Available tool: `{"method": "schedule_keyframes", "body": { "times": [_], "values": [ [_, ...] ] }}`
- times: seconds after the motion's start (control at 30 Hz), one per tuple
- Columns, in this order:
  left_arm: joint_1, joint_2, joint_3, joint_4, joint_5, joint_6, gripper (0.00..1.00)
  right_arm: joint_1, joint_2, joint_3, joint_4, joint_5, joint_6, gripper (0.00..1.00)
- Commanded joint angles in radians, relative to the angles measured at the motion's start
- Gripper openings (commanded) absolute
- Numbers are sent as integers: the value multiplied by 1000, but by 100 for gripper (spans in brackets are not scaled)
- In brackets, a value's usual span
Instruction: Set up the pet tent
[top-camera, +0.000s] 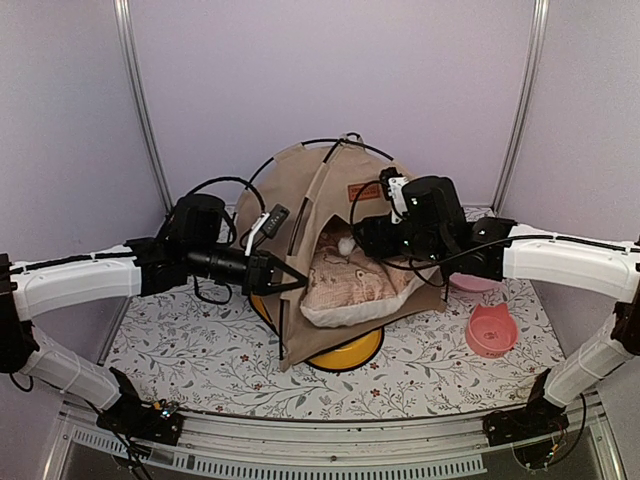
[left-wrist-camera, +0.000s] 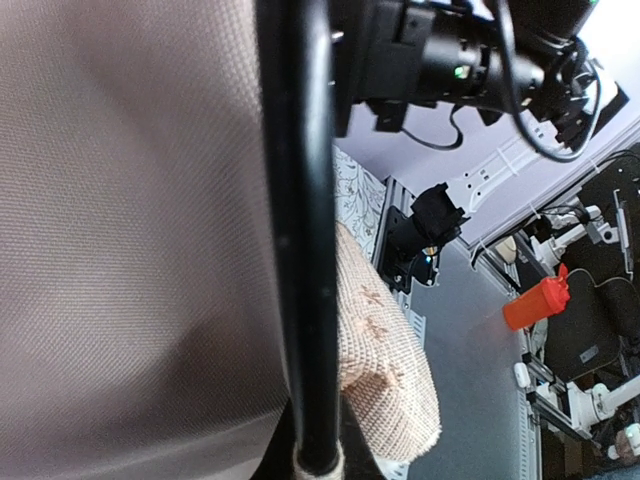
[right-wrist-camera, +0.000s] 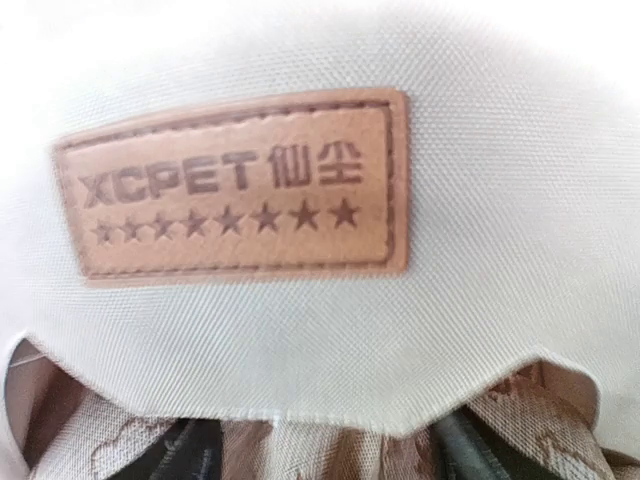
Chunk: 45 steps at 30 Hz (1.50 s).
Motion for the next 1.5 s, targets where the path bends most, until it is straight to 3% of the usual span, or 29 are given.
{"method": "schedule_keyframes", "body": {
  "times": [0.0,0.17,0.4,0.6,0.97,1.03,1.23,1.47],
  "values": [
    [25,2,20,1,-56,-21,0,5,-90,4,-94,-51,37,78],
    [32,13,50,-34,-72,-16,0,6,-167,5,-185,-40,28,99],
    [35,14,62,-47,-80,-13,0,20,-262,-20,-265,-99,35,99],
    [38,9,61,-31,-84,-22,0,96,-282,-68,-303,-59,92,99],
    [36,-2,57,-27,-25,-7,0,198,-204,-155,-253,-51,239,96],
    [35,0,61,-27,1,-1,0,196,-175,-153,-229,-32,252,93],
    [29,0,58,-4,69,10,0,123,-107,-157,-86,-104,246,65],
    [-4,12,69,21,159,24,0,46,-45,-112,32,-119,207,42]
  ]
}}
